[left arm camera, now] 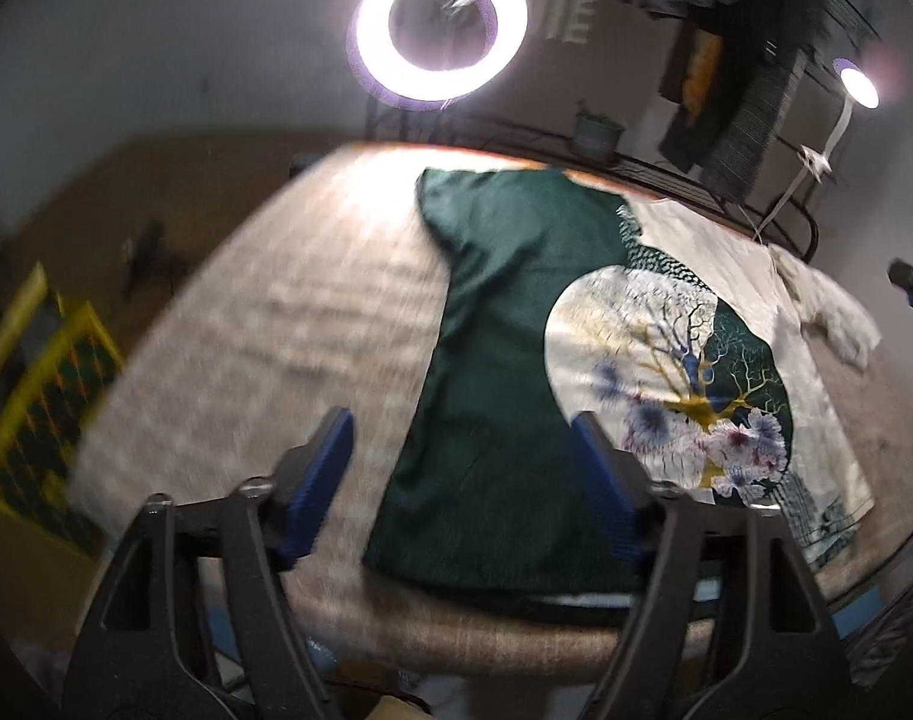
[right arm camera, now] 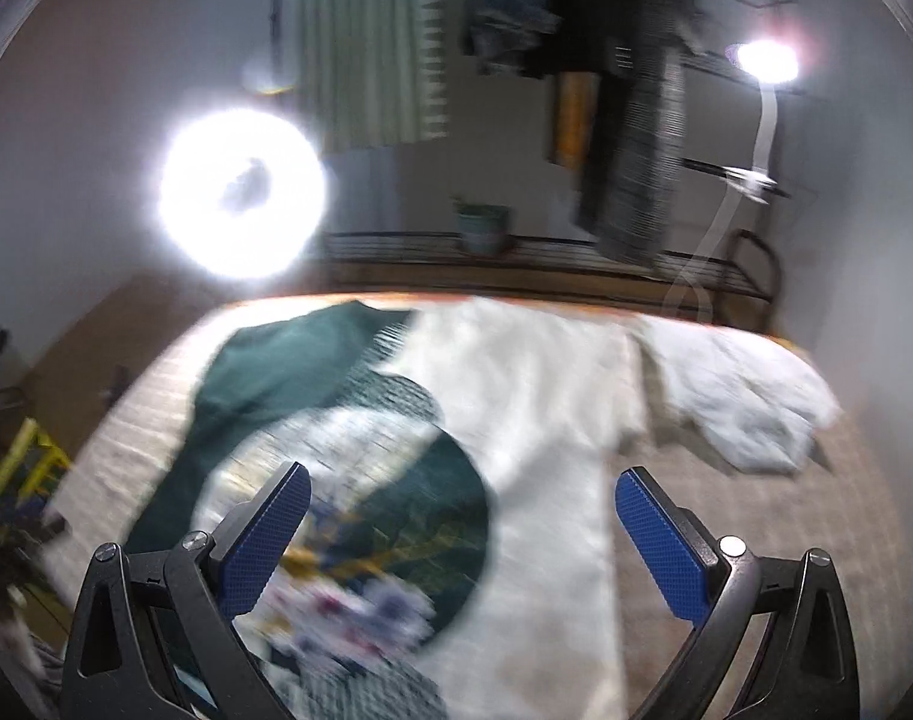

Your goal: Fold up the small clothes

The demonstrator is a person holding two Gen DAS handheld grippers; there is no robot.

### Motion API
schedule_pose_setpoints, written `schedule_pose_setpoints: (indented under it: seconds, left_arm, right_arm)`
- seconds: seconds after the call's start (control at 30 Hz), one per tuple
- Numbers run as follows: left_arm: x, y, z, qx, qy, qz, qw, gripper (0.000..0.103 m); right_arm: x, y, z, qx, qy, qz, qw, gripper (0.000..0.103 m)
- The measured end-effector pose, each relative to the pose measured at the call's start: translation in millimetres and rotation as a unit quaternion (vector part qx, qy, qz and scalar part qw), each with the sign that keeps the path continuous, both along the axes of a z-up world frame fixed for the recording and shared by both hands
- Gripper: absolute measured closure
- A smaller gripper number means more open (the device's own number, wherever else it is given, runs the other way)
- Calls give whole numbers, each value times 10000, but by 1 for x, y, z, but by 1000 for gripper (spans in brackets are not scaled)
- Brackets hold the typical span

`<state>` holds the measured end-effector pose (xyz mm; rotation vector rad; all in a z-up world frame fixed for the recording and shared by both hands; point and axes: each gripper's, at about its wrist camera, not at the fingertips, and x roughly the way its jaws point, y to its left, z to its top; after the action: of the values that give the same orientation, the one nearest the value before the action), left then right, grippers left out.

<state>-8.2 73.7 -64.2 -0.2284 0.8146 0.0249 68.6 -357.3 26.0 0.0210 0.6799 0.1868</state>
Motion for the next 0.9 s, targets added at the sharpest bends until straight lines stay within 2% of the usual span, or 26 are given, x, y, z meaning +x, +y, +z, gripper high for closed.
schedule_pose_setpoints:
  seconds: [0.07,0.2,0.27,0.37,0.47,0.6,0.7,0.77,0.83,0.9]
  left_arm:
    - [-4,13,-15,-350,186,160,9991,41]
    - [-10,24,-43,-725,563,388,9950,45]
    - [-10,25,-56,-830,737,433,9929,50]
    - [-6,26,-70,-791,906,510,9914,51]
    - [-2,31,-76,-755,912,600,9911,51]
    - [3,43,-89,-1040,1010,764,9865,53]
    - [7,41,-89,-911,977,738,9883,59]
    - [9,40,-90,-881,948,710,9890,68]
    - [13,39,-91,-1024,969,608,9881,89]
    - [16,38,-93,-1204,972,535,9865,97]
  right_arm:
    - [17,20,8,18,-93,257,9996,0]
    - [53,69,18,103,-296,764,9966,0]
    - [75,94,20,122,-99,1076,9941,0]
    - [108,142,18,9,333,1601,9865,0]
    - [136,197,15,-77,549,1994,9783,1]
    - [176,250,-2,13,923,2210,9709,9]
    - [209,284,-18,18,1219,2179,9683,19]
    - [229,305,-31,17,1423,2151,9662,22]
    - [250,328,-47,52,1657,2177,9618,28]
    - [266,347,-61,-7,1831,2224,9576,32]
